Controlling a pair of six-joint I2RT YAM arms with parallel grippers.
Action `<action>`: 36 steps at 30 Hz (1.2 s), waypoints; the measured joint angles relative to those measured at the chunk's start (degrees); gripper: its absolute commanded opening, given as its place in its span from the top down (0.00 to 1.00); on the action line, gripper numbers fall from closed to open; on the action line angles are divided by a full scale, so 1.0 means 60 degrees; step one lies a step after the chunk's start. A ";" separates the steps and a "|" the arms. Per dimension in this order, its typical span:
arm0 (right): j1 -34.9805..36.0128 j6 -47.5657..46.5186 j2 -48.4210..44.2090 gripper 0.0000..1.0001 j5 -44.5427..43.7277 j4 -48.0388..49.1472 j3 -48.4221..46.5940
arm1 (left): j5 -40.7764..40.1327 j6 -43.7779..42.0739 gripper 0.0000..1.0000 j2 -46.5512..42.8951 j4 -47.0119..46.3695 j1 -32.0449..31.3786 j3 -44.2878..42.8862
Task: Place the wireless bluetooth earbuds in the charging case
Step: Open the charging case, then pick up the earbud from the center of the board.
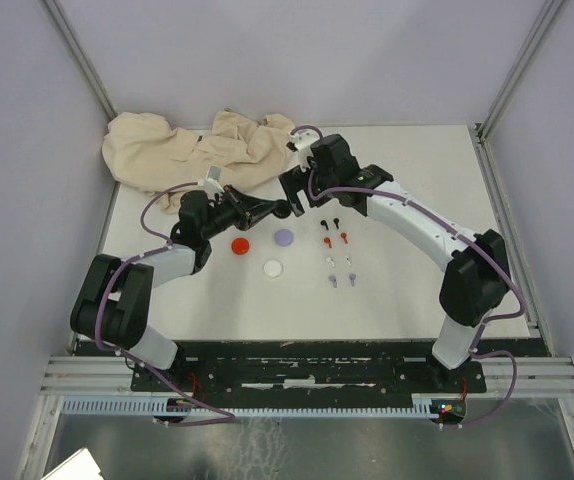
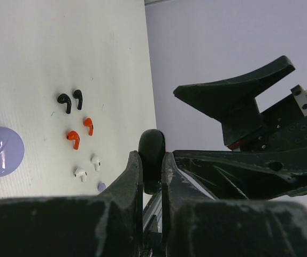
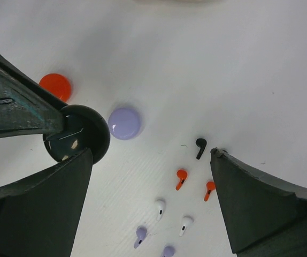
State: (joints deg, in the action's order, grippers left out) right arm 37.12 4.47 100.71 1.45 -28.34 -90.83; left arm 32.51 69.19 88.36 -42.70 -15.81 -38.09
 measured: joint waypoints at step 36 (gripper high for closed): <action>-0.0714 0.0714 0.2124 0.38 -0.1198 -0.0929 -0.0015 | -0.0401 0.0011 0.97 -0.0266 0.0022 0.0554 0.0080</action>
State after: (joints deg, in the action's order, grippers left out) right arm 32.84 8.75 113.45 -5.74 -33.91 -90.91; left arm 30.11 69.25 86.76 -42.57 -12.49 -37.60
